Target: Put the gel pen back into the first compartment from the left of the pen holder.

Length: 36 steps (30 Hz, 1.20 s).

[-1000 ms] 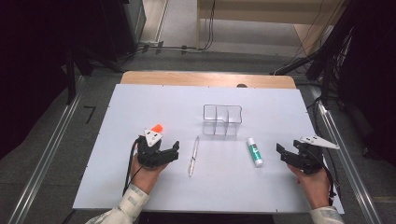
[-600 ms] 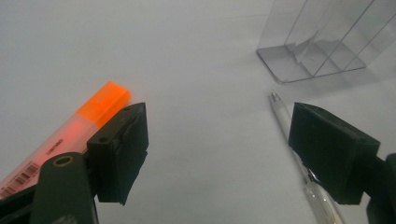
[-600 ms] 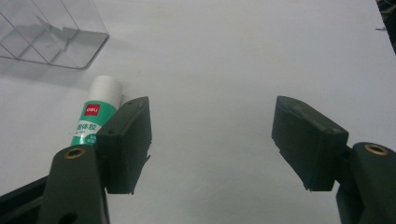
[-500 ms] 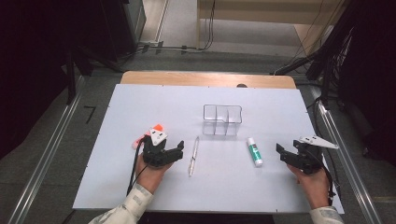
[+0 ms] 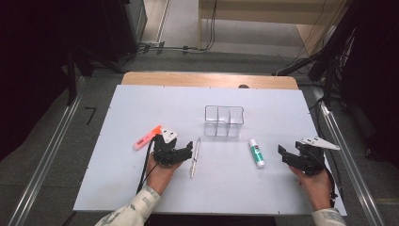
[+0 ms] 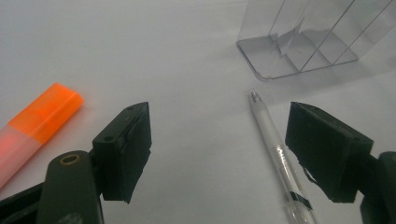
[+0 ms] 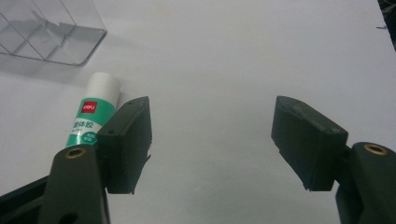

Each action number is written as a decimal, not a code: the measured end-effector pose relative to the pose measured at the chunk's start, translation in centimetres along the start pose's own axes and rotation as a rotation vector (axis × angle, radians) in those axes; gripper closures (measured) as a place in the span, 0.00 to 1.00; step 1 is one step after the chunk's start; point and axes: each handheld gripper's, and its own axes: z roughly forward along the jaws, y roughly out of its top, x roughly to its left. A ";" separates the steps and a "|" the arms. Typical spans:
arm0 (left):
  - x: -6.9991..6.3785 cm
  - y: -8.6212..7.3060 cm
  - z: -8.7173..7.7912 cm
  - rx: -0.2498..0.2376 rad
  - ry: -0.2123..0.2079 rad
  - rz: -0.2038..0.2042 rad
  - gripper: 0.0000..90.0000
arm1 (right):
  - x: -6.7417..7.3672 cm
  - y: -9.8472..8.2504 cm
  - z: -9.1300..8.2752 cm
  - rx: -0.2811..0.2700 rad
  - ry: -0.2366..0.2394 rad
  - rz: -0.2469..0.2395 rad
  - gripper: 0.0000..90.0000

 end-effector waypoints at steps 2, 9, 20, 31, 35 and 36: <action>-0.2 0.0 0.3 0.002 -0.002 0.005 0.26 | 0.0 0.0 0.1 0.005 -0.001 -0.005 0.31; -0.6 0.0 0.9 0.014 -0.002 0.017 0.26 | 0.1 0.0 0.1 0.006 -0.004 -0.007 0.31; -1.3 0.0 1.7 0.039 -0.011 0.034 0.31 | 0.1 -0.1 0.2 0.011 -0.007 -0.014 0.31; -2.3 -0.1 2.9 0.064 -0.013 0.051 0.37 | 0.1 -0.1 0.3 0.014 -0.009 -0.023 0.31; -2.5 -0.1 3.3 0.068 -0.014 0.050 0.41 | 0.1 -0.1 0.3 0.019 -0.012 -0.022 0.32; -2.5 -0.1 3.3 0.071 -0.017 0.048 0.42 | 0.1 -0.1 0.3 0.019 -0.011 -0.022 0.32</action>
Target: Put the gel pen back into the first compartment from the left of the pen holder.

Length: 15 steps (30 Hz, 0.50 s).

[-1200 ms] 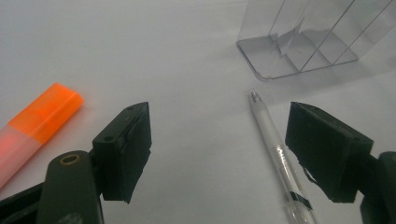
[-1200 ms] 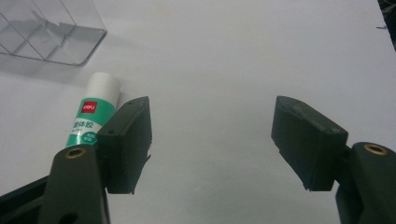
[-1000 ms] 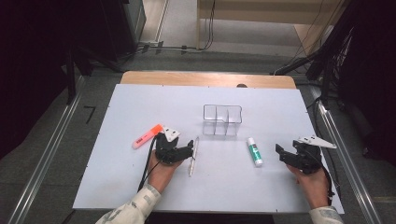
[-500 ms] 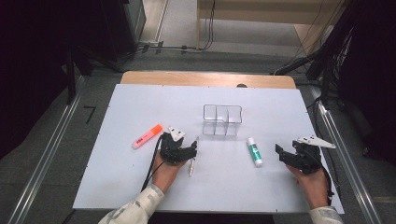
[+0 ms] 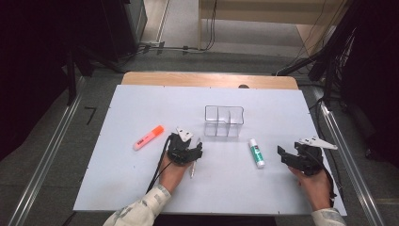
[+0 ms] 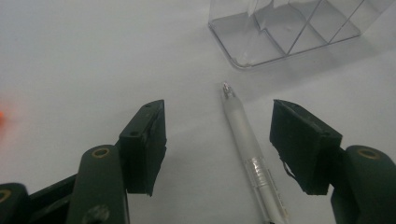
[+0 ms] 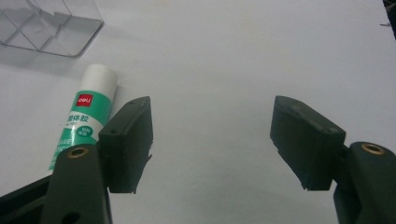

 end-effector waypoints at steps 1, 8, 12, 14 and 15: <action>-0.1 0.0 0.1 0.003 -0.001 0.005 0.44 | 0.0 0.0 0.0 -0.001 0.001 0.000 0.32; -0.5 0.0 0.6 0.028 -0.013 0.016 0.51 | 0.0 0.0 0.0 0.002 0.000 -0.002 0.32; -0.7 0.0 0.8 0.038 -0.014 0.016 0.53 | 0.1 0.0 0.1 0.004 0.000 -0.006 0.33; -0.8 0.0 0.9 0.044 -0.016 0.013 0.55 | 0.1 0.0 0.1 0.006 -0.002 -0.008 0.33; -0.8 0.0 1.0 0.045 -0.019 0.012 0.56 | 0.1 0.0 0.1 0.006 -0.002 -0.008 0.33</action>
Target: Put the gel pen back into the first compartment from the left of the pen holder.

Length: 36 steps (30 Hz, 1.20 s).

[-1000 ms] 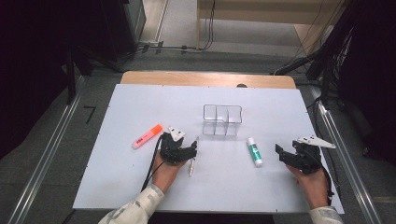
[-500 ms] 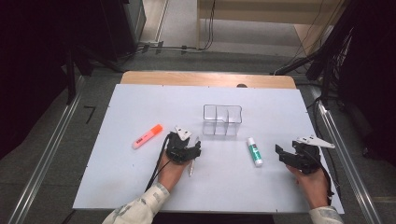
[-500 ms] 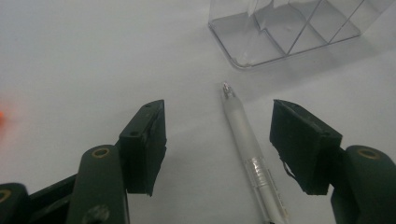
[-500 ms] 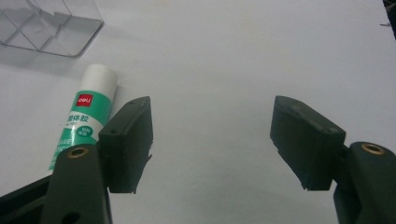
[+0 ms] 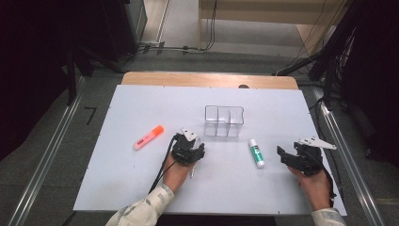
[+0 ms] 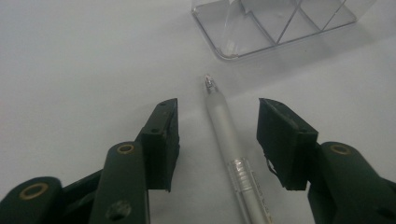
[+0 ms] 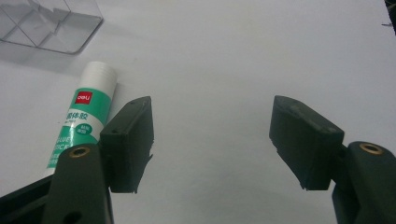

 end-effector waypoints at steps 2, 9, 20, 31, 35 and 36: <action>0.0 0.0 0.1 0.001 0.001 -0.001 0.58 | 0.0 0.0 0.0 0.000 0.000 0.001 0.33; -0.2 0.1 0.2 0.003 -0.002 0.004 0.64 | 0.1 0.0 0.0 0.001 0.002 -0.005 0.33; -0.5 0.4 0.2 0.030 0.028 0.020 0.77 | 0.1 0.0 0.1 0.001 0.000 -0.009 0.33; -0.7 0.4 0.2 0.035 0.026 0.032 0.86 | 0.1 0.0 0.0 0.000 -0.001 -0.009 0.33; -0.5 0.4 0.1 0.037 0.018 0.030 0.88 | 0.1 0.0 0.0 0.001 -0.001 -0.009 0.33; -0.5 0.4 0.1 0.037 0.019 0.029 0.89 | 0.1 0.0 0.0 0.001 -0.001 -0.009 0.33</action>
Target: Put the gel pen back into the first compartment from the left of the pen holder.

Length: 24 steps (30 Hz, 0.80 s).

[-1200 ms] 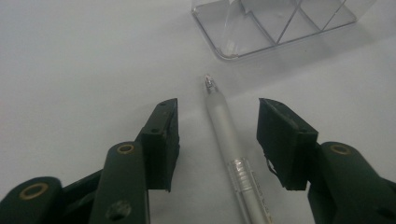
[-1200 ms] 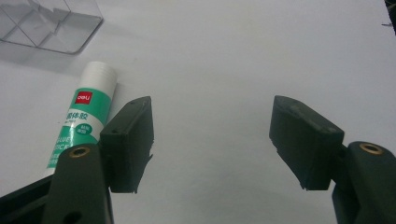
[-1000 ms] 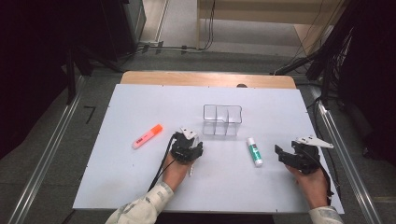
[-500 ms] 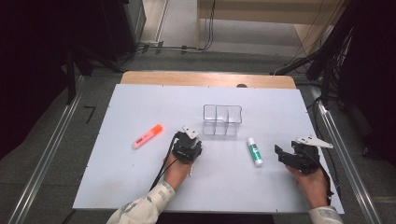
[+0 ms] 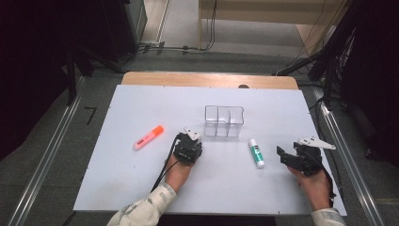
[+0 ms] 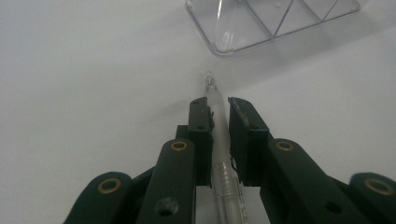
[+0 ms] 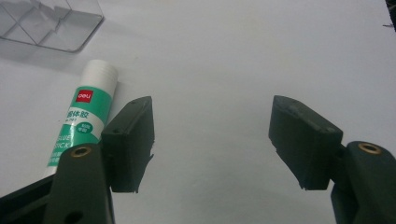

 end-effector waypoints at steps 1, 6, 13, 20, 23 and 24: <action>0.0 0.0 0.0 -0.002 -0.001 -0.003 0.89 | 0.0 0.0 0.0 0.000 0.000 0.000 0.33; 0.2 0.0 -0.1 -0.001 -0.005 -0.004 0.90 | 0.0 0.0 -0.1 -0.002 0.000 0.002 0.33; 0.8 0.3 -0.6 -0.025 -0.021 -0.038 0.90 | 0.0 0.0 0.0 -0.001 0.002 0.002 0.33; 1.3 0.9 -1.5 -0.049 -0.032 -0.053 0.90 | 0.0 0.0 -0.1 -0.001 0.001 0.002 0.33; 1.5 1.2 -1.9 -0.064 -0.037 -0.058 0.90 | 0.0 0.0 0.0 -0.001 0.002 0.002 0.33; 1.6 1.3 -2.0 -0.075 -0.038 -0.068 0.90 | 0.0 0.0 0.0 -0.001 0.002 0.002 0.33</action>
